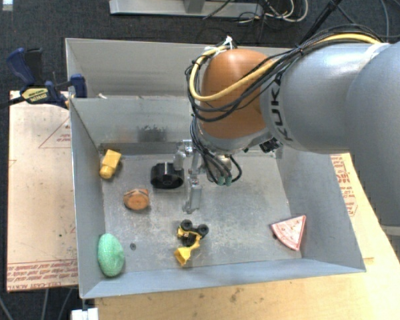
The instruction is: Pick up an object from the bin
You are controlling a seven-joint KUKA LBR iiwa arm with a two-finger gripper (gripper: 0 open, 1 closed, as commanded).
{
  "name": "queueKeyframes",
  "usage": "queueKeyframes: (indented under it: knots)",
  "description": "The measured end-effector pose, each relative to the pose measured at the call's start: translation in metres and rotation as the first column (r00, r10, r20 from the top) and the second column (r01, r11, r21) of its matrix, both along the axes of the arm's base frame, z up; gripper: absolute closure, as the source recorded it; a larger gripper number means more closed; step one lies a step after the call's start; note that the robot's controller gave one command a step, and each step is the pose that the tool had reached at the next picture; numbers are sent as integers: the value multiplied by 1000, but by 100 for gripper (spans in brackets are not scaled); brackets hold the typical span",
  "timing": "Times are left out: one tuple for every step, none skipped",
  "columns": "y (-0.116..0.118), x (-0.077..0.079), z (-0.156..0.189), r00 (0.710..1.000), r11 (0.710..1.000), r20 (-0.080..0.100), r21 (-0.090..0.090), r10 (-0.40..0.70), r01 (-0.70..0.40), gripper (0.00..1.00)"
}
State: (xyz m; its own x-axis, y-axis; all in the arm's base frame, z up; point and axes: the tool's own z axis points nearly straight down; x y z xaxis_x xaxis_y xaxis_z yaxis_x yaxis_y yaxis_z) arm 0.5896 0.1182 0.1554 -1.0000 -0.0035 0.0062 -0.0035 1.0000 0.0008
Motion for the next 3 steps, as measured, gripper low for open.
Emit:
queueKeyframes:
  knots:
    - [0, 1, 5, 1000, 1000, 7, 1, -2, 2, 0]
    - [24, 16, -39, 999, 999, 21, 4, -39, 39, 0]
    - [33, 19, -47, 998, 999, 30, 11, -53, 53, 0]
